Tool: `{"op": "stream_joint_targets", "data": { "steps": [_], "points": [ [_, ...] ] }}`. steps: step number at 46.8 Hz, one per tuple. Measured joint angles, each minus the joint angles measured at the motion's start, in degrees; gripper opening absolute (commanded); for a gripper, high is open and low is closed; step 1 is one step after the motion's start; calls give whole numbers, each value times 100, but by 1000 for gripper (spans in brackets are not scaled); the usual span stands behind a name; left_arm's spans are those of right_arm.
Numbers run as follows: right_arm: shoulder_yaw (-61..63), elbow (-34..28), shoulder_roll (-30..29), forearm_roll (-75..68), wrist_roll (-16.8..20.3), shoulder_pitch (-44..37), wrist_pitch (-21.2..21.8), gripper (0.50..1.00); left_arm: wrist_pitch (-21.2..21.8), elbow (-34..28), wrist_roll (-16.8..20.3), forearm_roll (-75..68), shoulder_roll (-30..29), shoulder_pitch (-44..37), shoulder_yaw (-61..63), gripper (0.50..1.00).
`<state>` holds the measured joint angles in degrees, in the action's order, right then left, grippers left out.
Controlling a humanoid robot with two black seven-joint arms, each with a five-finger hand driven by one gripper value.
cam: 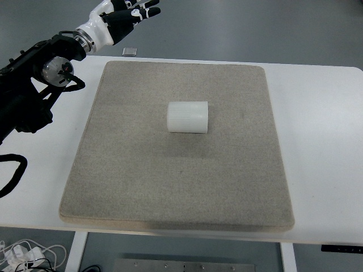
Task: Flip white cup upright
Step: 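Raise the left hand and swing it over the mat toward the cup, then lower the left hand onto the sideways white cup and close fingers around it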
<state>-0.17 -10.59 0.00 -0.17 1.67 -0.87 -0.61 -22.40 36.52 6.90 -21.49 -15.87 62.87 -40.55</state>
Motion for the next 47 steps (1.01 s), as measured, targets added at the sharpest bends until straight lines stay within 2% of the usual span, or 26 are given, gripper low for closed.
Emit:
{"op": "stream_joint_targets", "data": {
  "steps": [12,23,28,37,47],
  "points": [
    [0,3,0,0,0,-1,0,952,10,1239,-157,-1325,-421,211,819,990],
    [0,3,0,0,1,-1,0,952,-73,2020,-932,-2058,-631,398,1081,990],
    [0,4,0,0,0,0,0,952,-296,2129,-1199,-2488,-642,559,1221,990],
    [0,3,0,0,0,-1,0,952,-1026,2173,-1733,-2991,-682,733,1310,990],
    [0,3,0,0,0,0,0,952,-1098,2158,-1832,-3619,-657,777,1673,988]
  ]
}}
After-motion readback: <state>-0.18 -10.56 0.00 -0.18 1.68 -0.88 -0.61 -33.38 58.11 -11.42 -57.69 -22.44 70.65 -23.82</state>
